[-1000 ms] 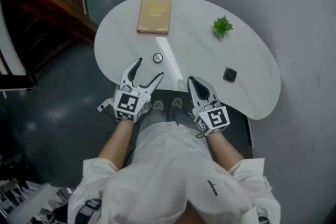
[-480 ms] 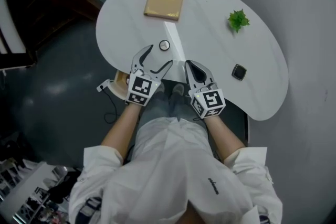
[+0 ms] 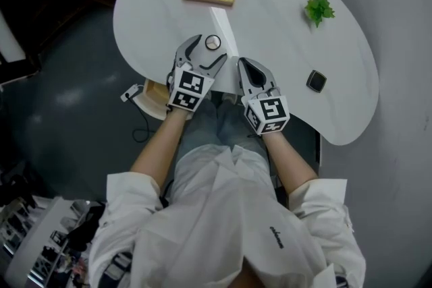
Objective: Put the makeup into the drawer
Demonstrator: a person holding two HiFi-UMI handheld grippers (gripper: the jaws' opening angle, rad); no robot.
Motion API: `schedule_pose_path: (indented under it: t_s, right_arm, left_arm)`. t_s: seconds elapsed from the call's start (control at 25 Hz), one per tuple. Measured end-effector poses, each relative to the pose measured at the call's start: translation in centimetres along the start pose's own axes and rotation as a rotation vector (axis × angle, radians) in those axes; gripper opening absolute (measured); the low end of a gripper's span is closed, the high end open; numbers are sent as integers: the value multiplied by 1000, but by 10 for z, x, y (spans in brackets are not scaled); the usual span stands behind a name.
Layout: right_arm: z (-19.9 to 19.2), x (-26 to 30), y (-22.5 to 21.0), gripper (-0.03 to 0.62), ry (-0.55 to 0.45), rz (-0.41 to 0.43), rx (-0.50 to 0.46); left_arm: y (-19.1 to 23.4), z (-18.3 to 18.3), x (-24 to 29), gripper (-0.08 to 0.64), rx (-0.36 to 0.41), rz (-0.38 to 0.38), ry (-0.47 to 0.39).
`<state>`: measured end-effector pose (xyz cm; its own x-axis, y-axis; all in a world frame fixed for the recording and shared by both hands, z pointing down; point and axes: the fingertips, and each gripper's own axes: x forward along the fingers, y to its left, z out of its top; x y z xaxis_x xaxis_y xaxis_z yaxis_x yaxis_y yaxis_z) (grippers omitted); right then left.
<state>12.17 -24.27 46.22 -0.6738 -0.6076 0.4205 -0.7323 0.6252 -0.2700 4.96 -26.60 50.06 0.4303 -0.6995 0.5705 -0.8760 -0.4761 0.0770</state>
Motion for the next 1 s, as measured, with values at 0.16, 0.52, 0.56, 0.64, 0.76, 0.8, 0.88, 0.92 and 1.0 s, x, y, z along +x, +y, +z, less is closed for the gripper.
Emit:
schedule_pose_path:
  t_s: [0.16,0.52,0.56,0.64,0.76,0.8,0.88,0.92,1.0]
  right_arm:
    - [-8,18,-4,17,25,2,-10]
    - [-25,43,-12,17,65,4,1]
    - [-26,45,-12,17,67,4,2]
    - [-28,48,-12,17,69,6,2]
    - [-29,51,-11,17,69,8,5]
    - [-29,51,-10,17,68,9,7]
    - [-30,52,-10,17,68,9,6]
    - [-30,52,-9,17,69,9,6]
    - [-31,52,-9,17,71,11,6]
  left_arm:
    - [4,-10,16,360,-10,-1,36]
    - [15,-30,41,359,-15,7,107]
    - [16,-30,43,359,-17,5,114]
    - [17,-32,47,357,-21,2,122]
    - [17,-35,50,350,-21,1,135]
    - [16,-36,50,345,-20,0,141]
    - [17,-39,51,333,-19,2,154]
    - [18,-40,52,322,-18,4,161]
    - [19,-43,53,301,-14,10,172]
